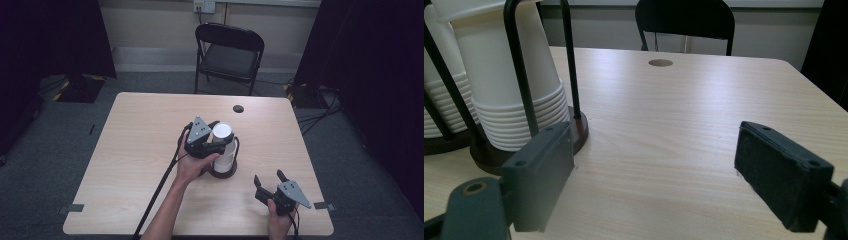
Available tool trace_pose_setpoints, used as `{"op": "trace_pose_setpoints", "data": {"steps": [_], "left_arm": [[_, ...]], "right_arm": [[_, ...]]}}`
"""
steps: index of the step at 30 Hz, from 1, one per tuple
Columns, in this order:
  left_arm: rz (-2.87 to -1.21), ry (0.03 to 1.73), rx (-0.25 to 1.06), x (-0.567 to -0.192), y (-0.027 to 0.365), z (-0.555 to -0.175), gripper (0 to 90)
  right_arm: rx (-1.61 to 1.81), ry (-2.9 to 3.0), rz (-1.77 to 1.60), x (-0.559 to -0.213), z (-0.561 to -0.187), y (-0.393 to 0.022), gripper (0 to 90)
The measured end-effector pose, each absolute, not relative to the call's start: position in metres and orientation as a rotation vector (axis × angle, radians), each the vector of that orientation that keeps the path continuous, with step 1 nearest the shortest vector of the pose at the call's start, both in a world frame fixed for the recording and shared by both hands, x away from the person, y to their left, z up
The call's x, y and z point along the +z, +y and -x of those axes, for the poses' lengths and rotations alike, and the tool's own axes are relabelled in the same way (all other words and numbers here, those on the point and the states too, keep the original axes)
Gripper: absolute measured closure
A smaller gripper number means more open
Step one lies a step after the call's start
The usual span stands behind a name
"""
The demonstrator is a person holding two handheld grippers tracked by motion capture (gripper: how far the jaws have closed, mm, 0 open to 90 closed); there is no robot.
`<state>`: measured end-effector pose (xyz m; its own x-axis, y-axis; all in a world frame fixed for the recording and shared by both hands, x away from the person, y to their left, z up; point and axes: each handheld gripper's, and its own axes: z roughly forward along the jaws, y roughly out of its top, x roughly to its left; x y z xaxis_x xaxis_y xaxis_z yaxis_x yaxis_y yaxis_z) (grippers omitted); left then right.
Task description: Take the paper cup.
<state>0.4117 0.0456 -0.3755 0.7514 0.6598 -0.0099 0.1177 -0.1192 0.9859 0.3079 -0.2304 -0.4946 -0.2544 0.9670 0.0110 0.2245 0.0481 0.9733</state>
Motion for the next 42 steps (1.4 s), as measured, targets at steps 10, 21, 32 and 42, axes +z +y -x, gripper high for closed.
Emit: {"op": "trace_pose_setpoints", "data": {"steps": [10,21,32,42], "left_arm": [[-1.606,0.601,0.525,-0.37,0.048,-0.407,34.2],[-1.562,0.584,0.529,-0.357,0.056,-0.398,34.1],[-1.542,0.608,0.501,-0.352,0.063,-0.38,34.0],[-1.554,0.593,0.493,-0.35,0.068,-0.364,34.1]], "right_arm": [[1.266,1.584,-1.228,-0.495,-0.308,-0.23,15.5],[1.265,1.584,-1.231,-0.495,-0.308,-0.23,15.5],[1.257,1.579,-1.231,-0.495,-0.308,-0.23,15.5],[1.242,1.578,-1.239,-0.494,-0.309,-0.229,14.1]]}}
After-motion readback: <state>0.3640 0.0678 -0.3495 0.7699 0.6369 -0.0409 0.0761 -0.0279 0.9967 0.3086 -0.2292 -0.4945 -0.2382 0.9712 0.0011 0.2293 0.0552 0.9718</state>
